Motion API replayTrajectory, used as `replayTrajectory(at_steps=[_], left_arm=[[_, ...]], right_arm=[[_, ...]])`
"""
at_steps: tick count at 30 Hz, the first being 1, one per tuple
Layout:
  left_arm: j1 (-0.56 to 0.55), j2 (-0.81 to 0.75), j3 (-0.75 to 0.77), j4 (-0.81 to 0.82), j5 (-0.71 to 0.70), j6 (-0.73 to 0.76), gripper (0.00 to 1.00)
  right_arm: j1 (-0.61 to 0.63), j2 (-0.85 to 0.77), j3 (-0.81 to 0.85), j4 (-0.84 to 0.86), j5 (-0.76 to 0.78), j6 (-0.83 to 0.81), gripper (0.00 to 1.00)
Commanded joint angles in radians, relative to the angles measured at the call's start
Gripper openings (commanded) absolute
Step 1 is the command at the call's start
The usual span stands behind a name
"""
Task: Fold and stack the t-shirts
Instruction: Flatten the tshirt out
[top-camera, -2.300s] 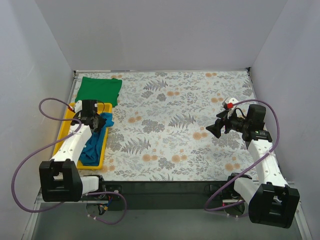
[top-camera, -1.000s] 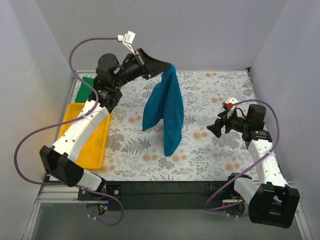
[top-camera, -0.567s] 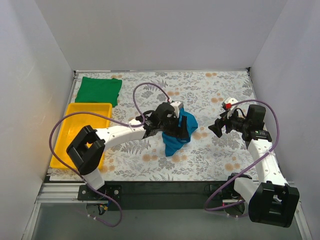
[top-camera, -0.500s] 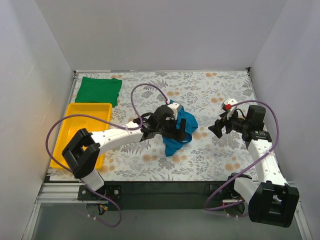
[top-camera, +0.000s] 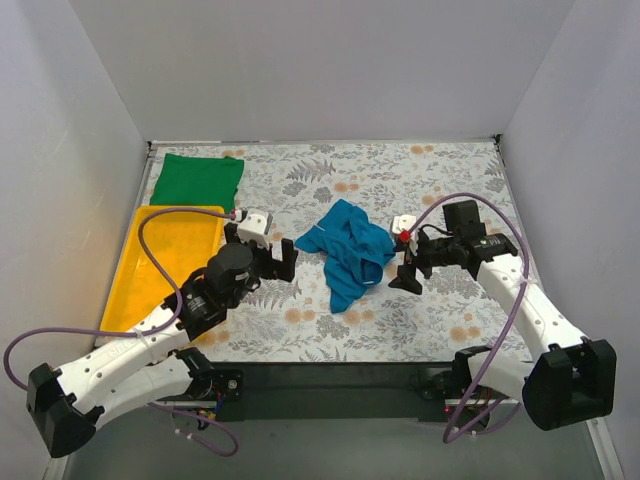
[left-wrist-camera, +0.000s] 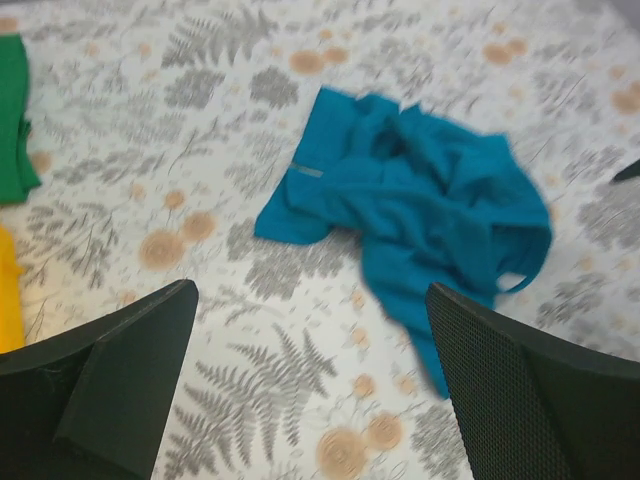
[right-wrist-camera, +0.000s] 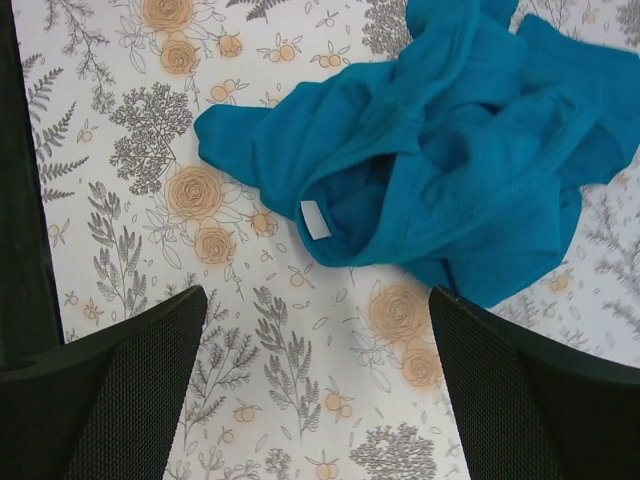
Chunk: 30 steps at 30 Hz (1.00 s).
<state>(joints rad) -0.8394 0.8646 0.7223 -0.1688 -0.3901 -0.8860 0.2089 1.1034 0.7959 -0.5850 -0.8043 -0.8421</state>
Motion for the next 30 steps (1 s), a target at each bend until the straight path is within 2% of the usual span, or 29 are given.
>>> replayTrajectory(at_steps=[1,6,9,15,16,21,23,30], left_arm=[[0.002,-0.056,-0.093,-0.020,-0.061,0.044,0.98],[0.002,-0.040,-0.084,-0.002,-0.114,0.048,0.98],[0.002,0.013,-0.072,-0.012,-0.113,0.073,0.95],[0.002,0.065,-0.052,-0.023,-0.125,0.091,0.90],[0.002,0.062,-0.055,-0.024,-0.131,0.093,0.90],[0.002,0.042,-0.061,-0.023,-0.136,0.088,0.90],[0.002,0.043,-0.061,-0.023,-0.136,0.088,0.90],[0.002,0.048,-0.060,-0.023,-0.124,0.087,0.90]], right_arm=[[0.093,0.038,0.147,-0.142,0.105,-0.143,0.98],[0.156,0.205,0.333,-0.174,0.166,-0.158,0.97],[0.240,0.297,0.425,-0.202,0.256,-0.173,0.93],[0.412,0.400,0.483,-0.194,0.417,-0.140,0.83],[0.440,0.411,0.488,-0.185,0.438,-0.102,0.79],[0.468,0.458,0.488,-0.084,0.546,0.030,0.68],[0.468,0.469,0.485,-0.066,0.583,0.049,0.66],[0.468,0.513,0.477,-0.024,0.536,0.123,0.60]])
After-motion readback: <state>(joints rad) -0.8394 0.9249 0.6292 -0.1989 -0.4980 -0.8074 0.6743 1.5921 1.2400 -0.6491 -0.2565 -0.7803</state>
